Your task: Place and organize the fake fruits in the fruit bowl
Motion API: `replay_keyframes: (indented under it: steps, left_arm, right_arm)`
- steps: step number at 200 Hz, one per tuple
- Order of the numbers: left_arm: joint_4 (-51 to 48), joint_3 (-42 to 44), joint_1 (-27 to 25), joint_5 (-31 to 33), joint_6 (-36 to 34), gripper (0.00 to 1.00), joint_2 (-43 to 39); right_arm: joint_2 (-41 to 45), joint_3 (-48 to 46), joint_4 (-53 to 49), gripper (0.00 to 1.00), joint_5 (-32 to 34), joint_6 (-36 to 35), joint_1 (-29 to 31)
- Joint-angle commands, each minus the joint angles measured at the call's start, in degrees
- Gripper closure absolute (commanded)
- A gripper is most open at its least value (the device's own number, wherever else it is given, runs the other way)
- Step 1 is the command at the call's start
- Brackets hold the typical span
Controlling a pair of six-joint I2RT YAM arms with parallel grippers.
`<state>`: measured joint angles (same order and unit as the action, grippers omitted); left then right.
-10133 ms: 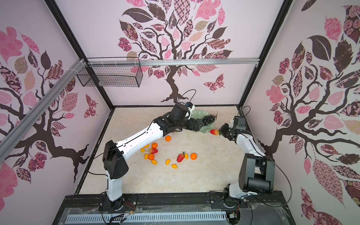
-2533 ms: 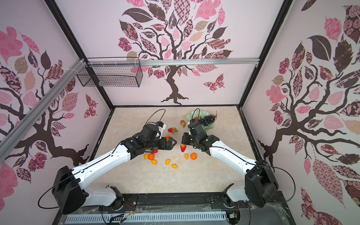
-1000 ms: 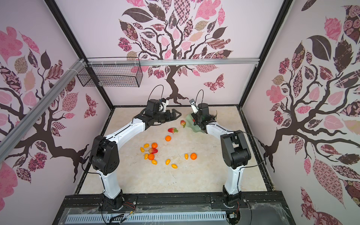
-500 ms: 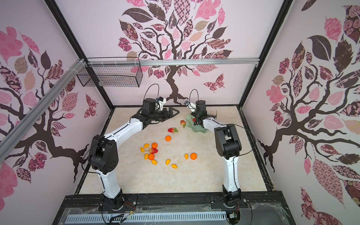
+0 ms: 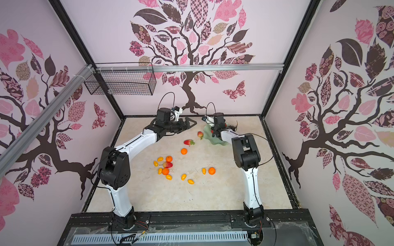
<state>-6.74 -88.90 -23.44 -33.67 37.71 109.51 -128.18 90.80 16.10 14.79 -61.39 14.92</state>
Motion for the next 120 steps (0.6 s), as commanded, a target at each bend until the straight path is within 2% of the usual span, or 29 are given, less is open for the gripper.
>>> replay_keyframes:
  steps: [1,43,81,102,120]
  left_arm:
    - [0.8,1.2,0.2,-0.6,-0.3,0.01,0.6]
    - [0.3,1.0,0.2,-0.8,-0.6,0.01,0.7]
    - [-1.5,0.4,0.2,0.3,-2.6,0.01,-0.1]
    - [-4.2,-0.3,0.2,2.8,-4.7,0.01,-0.9]
    - [-7.1,-1.0,0.2,6.0,-6.9,0.01,-1.9]
  right_arm:
    - [-2.0,2.2,-2.0,0.86,-0.3,0.4,-0.2]
    - [-0.1,2.4,-3.8,0.71,-2.7,2.0,-0.2]
    - [4.6,1.1,-4.6,0.55,-6.8,7.7,-0.2]
    - [8.4,-1.6,-3.3,0.54,-9.0,12.1,-0.1]
    - [11.8,-4.3,-2.3,0.58,-9.9,19.1,0.0]
